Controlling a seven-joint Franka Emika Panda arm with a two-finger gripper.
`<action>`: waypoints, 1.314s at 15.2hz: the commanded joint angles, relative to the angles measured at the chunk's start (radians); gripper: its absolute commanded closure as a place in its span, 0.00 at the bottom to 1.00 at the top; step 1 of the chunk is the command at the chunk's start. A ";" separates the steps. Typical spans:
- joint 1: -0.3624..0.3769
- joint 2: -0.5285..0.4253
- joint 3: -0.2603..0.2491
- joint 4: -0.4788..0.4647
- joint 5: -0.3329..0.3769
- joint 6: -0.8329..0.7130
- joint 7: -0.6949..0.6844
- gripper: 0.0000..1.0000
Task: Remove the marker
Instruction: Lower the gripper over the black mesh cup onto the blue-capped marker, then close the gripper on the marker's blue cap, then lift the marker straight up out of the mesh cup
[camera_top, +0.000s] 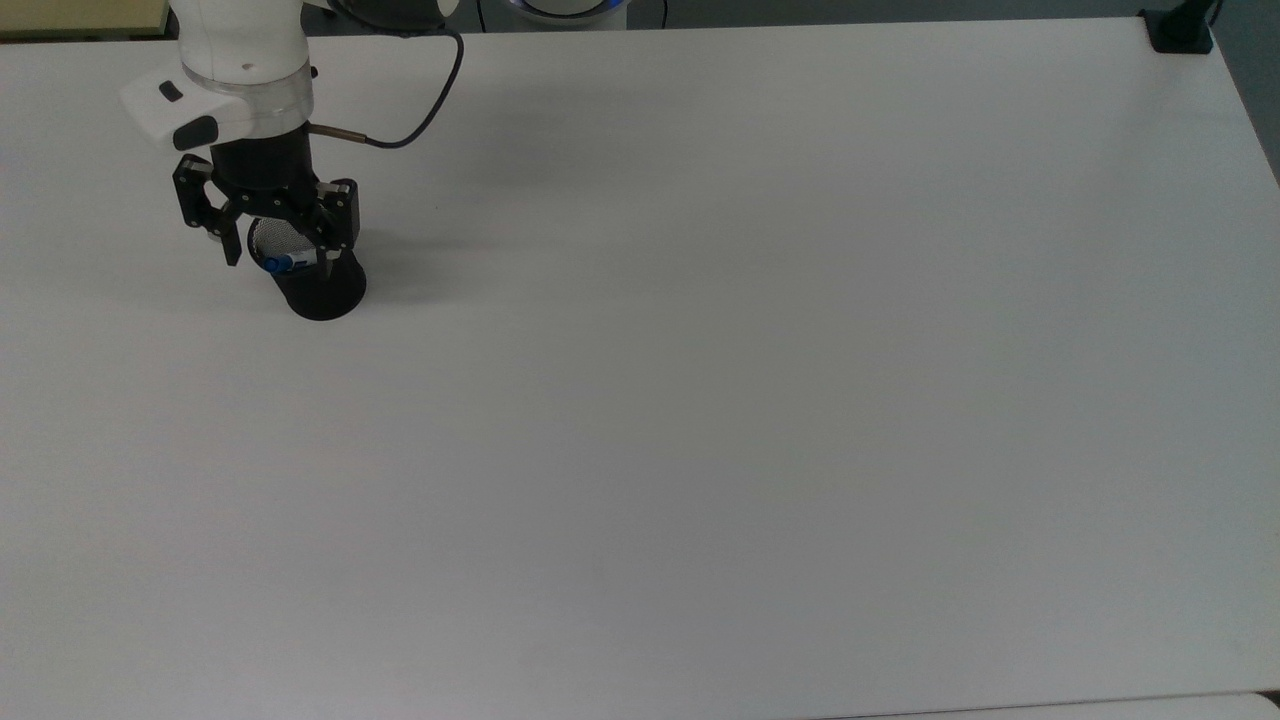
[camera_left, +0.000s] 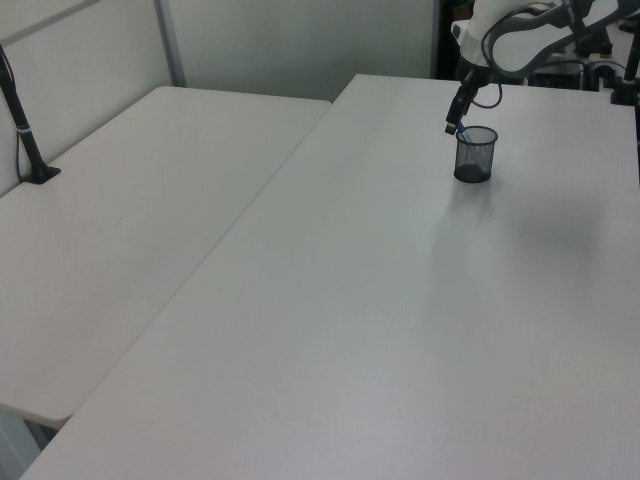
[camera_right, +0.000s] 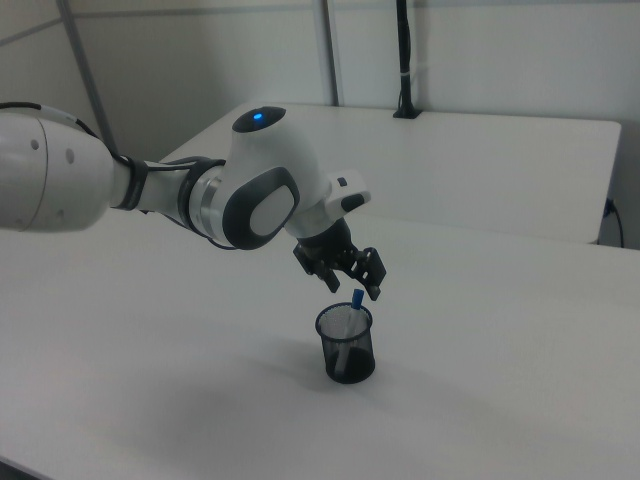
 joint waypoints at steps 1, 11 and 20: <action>0.005 -0.004 -0.004 -0.022 0.000 0.032 0.016 0.58; -0.009 -0.047 -0.004 -0.011 0.001 0.018 0.018 0.97; -0.012 -0.198 0.006 0.173 0.114 -0.270 0.016 0.97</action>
